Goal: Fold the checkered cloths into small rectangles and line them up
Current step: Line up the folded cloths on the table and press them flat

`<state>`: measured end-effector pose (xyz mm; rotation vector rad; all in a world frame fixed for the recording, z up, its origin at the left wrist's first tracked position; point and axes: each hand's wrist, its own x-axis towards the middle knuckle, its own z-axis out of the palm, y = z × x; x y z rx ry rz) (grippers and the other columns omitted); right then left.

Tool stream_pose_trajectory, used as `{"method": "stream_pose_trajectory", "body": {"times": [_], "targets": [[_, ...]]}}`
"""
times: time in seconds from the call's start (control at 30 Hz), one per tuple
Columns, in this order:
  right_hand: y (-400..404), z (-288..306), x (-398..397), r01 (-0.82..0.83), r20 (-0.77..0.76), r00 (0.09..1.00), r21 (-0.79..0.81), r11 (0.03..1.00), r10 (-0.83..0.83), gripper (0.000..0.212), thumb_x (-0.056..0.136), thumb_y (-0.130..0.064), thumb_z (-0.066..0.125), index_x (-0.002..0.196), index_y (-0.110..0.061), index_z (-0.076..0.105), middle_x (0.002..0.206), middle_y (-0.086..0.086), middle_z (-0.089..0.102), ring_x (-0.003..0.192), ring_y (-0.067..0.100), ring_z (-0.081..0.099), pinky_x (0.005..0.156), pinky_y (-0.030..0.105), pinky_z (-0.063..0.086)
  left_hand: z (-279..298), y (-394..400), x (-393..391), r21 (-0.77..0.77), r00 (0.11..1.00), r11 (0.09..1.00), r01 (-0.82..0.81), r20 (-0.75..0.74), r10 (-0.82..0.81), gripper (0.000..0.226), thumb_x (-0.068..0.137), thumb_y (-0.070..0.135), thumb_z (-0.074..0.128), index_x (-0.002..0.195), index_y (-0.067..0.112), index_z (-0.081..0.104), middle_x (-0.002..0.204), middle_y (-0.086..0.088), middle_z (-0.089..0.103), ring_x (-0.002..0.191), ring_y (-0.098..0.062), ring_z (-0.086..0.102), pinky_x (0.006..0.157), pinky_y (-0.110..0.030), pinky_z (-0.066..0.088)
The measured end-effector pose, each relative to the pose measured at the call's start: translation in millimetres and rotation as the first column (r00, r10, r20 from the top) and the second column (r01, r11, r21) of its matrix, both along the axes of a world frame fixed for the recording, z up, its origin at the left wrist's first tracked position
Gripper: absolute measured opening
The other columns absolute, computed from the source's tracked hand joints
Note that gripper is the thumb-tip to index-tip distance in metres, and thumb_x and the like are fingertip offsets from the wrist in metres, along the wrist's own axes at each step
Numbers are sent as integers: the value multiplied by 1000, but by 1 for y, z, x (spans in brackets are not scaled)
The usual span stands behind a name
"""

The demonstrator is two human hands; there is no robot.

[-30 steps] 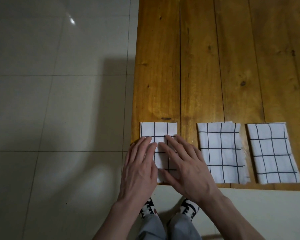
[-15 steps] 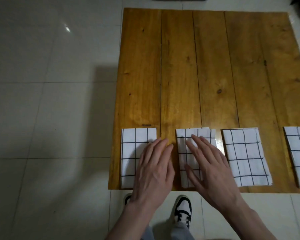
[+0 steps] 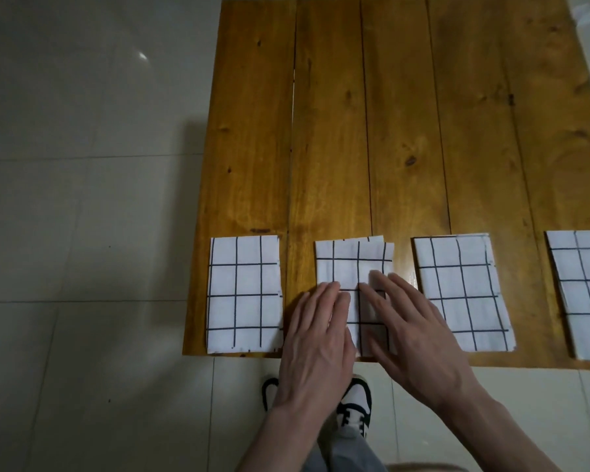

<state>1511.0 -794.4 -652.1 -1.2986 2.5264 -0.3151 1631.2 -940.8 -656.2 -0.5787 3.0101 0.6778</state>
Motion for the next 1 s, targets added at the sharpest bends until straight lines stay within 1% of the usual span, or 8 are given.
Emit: {"method": "stream_pose_trajectory", "body": {"times": [0.23, 0.37, 0.5, 0.6, 0.73, 0.83, 0.93, 1.0], "targets": [[-14, -4, 15, 2, -3, 1000, -54, 999, -3, 67, 100, -48, 46, 159, -17, 43, 169, 2, 33, 155, 27, 32, 119, 44, 37, -3, -9, 13, -83, 999, 996, -31, 7, 31, 52, 98, 21, 56, 150, 15, 51, 160, -5, 48, 152, -21, 39, 123, -46, 37], [-25, -6, 14, -5, -19, 1000, -40, 999, 4, 67, 101, -50, 45, 160, -19, 40, 170, 2, 31, 157, 25, 29, 119, 41, 33, -4, -19, 13, -96, 999, 994, -48, 1, 48, 51, 100, 22, 52, 150, 15, 50, 159, -5, 47, 152, -20, 38, 126, -46, 33], [-30, -4, 15, 10, -39, 999, -34, 999, -11, 66, 100, -51, 45, 159, -20, 43, 168, 2, 34, 156, 25, 31, 117, 39, 29, -6, -24, 12, -90, 999, 995, -38, 2, 38, 49, 102, 23, 48, 150, 15, 49, 160, -5, 46, 153, -20, 37, 126, -47, 32], [-30, -4, 16, 15, -33, 999, -27, 1000, -16, 66, 100, -52, 45, 159, -22, 41, 169, 0, 32, 157, 24, 28, 118, 41, 31, -6, -26, 13, -95, 1000, 995, -30, 3, 30, 49, 101, 24, 50, 150, 15, 50, 159, -5, 47, 152, -20, 38, 125, -47, 33], [-31, -1, 16, 29, 7, 1000, -27, 999, -28, 66, 100, -51, 45, 160, -24, 40, 170, -1, 31, 158, 22, 26, 118, 46, 39, -3, -26, 12, -98, 1000, 995, -30, 0, 30, 50, 99, 23, 56, 148, 16, 51, 156, -5, 50, 150, -21, 42, 126, -45, 31], [-29, 6, 13, 23, 35, 999, -58, 998, -21, 66, 101, -48, 46, 162, -26, 35, 171, -3, 29, 159, 20, 23, 120, 45, 38, 2, -25, 8, -66, 999, 996, -51, 0, 51, 51, 99, 24, 54, 149, 17, 50, 157, -4, 49, 150, -20, 40, 126, -41, 26], [-20, 18, 5, 29, 36, 999, -89, 996, -26, 70, 100, -42, 50, 165, -26, 28, 171, -3, 26, 160, 18, 21, 124, 41, 30, 8, -22, 3, 1, 999, 999, -43, -30, 44, 51, 100, 22, 56, 150, 15, 49, 158, -3, 46, 153, -19, 35, 125, -41, 33], [-11, 25, -2, 46, 35, 998, -96, 994, -43, 71, 100, -38, 54, 165, -25, 27, 171, -3, 26, 159, 16, 21, 124, 38, 28, 13, -17, -4, 29, 998, 999, -26, -55, 27, 51, 100, 21, 56, 151, 15, 48, 157, -3, 45, 152, -19, 34, 123, -42, 37]]}}
